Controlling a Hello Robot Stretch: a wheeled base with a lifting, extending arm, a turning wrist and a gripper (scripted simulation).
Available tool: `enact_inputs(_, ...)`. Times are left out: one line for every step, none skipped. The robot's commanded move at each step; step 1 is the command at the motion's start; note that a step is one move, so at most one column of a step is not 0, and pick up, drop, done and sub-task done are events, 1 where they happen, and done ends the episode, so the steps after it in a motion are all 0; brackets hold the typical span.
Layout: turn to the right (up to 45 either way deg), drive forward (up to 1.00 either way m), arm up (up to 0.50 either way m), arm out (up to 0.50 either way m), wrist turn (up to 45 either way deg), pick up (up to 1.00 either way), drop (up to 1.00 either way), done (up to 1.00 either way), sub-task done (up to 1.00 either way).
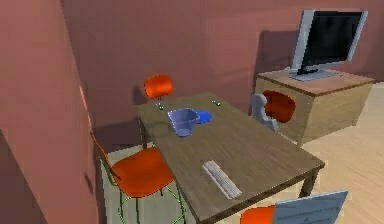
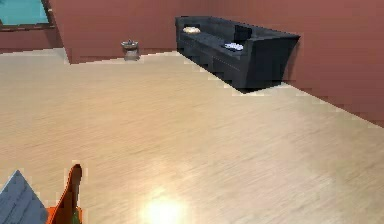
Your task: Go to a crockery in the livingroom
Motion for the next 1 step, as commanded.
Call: enact_inputs(0.0,0.0,0.0,0.0,0.0,0.0,0.0,1.0,0.0)
